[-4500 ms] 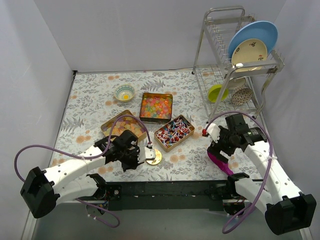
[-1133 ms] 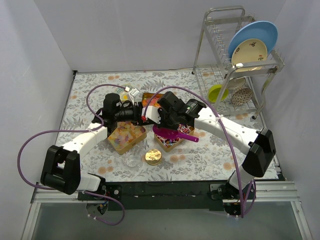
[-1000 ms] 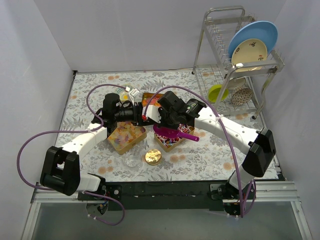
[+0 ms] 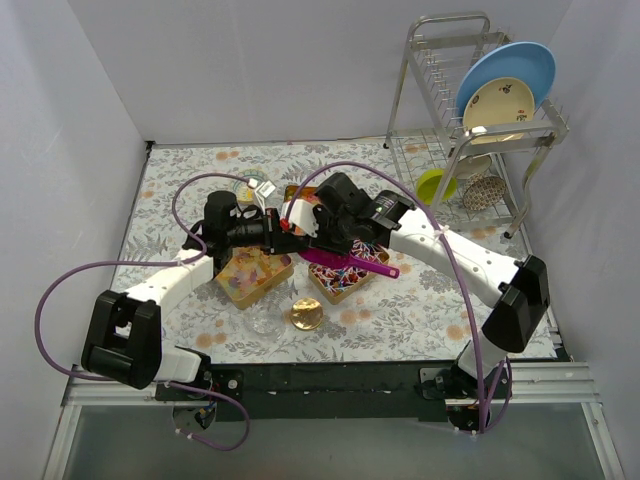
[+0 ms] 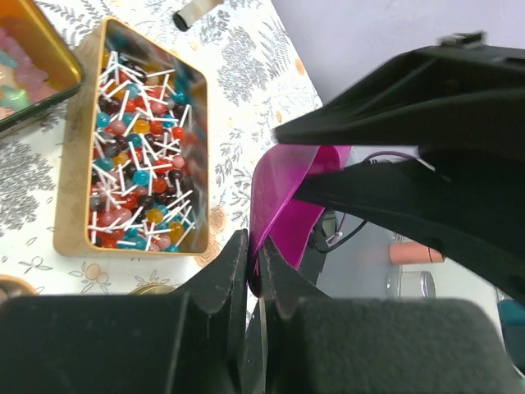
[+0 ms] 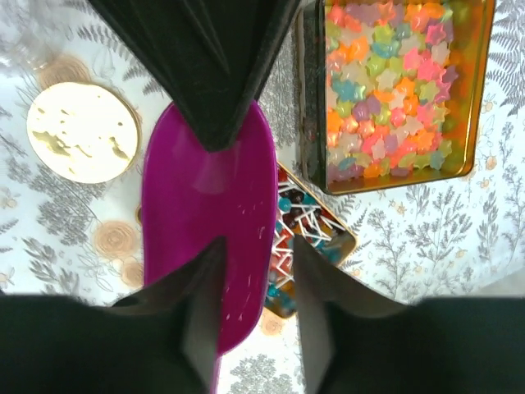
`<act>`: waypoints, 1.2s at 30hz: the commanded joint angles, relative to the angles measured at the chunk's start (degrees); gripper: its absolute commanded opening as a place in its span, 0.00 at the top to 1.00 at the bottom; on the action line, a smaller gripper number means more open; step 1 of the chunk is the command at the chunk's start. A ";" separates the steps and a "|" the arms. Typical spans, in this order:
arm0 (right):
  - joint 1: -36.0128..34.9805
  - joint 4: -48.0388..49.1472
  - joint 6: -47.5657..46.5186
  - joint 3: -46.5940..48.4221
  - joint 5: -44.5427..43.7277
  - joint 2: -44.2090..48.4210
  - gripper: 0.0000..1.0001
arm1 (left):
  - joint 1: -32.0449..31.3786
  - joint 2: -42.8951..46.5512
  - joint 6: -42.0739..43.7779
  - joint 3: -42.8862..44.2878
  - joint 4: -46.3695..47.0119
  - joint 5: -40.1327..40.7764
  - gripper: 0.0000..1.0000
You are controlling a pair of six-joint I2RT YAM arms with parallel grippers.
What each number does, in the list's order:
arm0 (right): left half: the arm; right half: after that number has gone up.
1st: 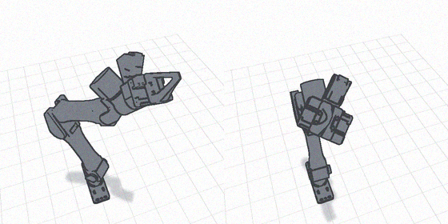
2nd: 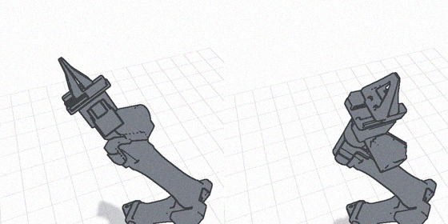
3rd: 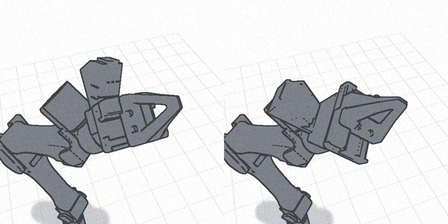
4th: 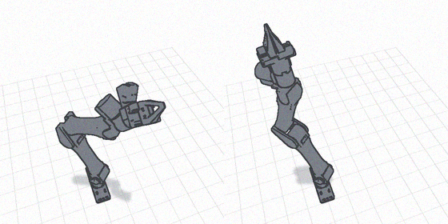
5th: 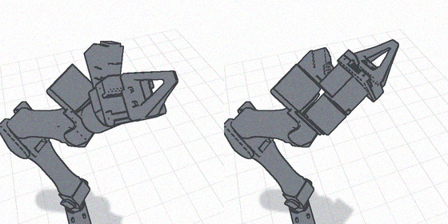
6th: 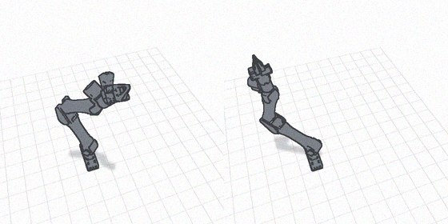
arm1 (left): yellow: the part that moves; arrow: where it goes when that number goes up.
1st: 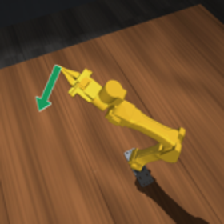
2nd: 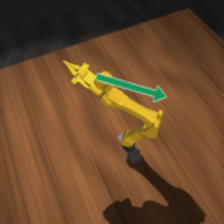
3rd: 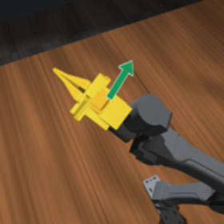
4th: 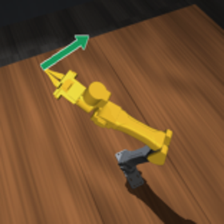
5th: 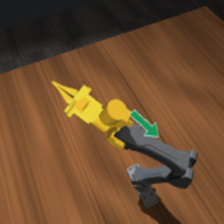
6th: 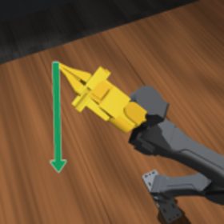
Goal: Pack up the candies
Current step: Pick up the spatula from the center of the board.
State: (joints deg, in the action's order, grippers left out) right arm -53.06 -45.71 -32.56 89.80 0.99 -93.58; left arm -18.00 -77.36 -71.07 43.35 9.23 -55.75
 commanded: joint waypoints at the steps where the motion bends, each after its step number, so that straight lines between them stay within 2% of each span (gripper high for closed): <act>1: 2.59 3.09 2.92 1.43 4.00 7.44 0.44 | 2.44 0.46 -0.91 -1.78 0.61 -1.03 1.00; 5: 7.00 2.21 3.30 -2.50 11.47 13.05 0.41 | 4.11 -0.24 -2.58 -3.45 2.97 -4.18 1.00; 11: 7.71 7.83 -5.22 -15.17 15.08 22.02 0.40 | 5.96 -2.53 -6.97 -4.51 6.66 -7.18 1.00; 14: 7.71 8.62 -7.08 -18.16 15.61 22.13 0.39 | 6.92 -3.93 -9.87 -4.86 9.56 -9.38 1.00; 21: 7.71 9.68 -10.60 -20.19 15.53 19.93 0.40 | 7.36 -4.11 -10.49 -4.51 9.57 -10.35 1.00; 27: 7.71 9.59 -12.71 -20.89 16.58 18.61 0.46 | 8.24 -3.85 -11.28 -5.12 9.57 -10.79 1.00; 31: 7.71 9.59 -12.80 -20.98 16.58 18.17 0.53 | 9.03 -4.37 -13.12 -5.65 10.89 -11.14 1.00; 36: 7.62 10.12 -12.97 -21.68 15.71 18.35 0.54 | 9.65 -5.52 -14.71 -5.74 13.35 -11.67 1.00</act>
State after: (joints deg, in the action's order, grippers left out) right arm -45.34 -37.52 -44.73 68.66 16.34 -75.48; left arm -9.02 -82.70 -83.99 37.87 19.40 -65.30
